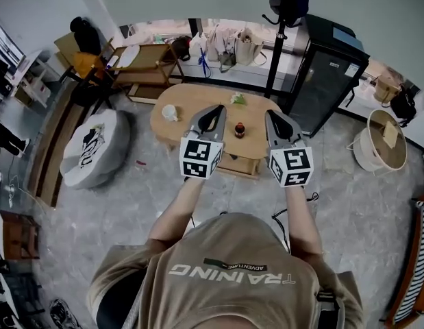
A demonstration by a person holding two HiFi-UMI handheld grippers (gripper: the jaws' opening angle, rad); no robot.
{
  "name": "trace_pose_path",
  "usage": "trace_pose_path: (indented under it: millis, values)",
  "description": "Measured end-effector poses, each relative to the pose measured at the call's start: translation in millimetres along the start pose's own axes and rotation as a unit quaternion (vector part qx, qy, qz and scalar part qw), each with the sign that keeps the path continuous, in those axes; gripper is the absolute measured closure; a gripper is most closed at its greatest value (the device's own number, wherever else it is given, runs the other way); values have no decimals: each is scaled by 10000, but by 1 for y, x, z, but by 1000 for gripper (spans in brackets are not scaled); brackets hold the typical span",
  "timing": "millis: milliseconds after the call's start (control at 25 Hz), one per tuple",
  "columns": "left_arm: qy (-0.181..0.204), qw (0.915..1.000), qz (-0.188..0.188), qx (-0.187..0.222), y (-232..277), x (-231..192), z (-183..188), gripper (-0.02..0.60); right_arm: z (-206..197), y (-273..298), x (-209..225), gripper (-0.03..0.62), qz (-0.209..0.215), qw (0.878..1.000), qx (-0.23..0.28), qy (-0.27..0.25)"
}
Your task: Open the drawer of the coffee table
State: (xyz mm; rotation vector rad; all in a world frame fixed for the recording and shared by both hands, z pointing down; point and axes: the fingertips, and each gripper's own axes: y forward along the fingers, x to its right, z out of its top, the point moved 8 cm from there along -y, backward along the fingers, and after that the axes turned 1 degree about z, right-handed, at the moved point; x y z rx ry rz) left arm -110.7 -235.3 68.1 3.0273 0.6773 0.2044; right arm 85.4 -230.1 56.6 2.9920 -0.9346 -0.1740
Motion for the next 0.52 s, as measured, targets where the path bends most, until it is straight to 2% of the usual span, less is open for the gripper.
trace_pose_path:
  millis: [520]
  values:
    - [-100,9999,-33,115,-6,13,0,575,1,-7,-5,591,74,9999,-25,-118]
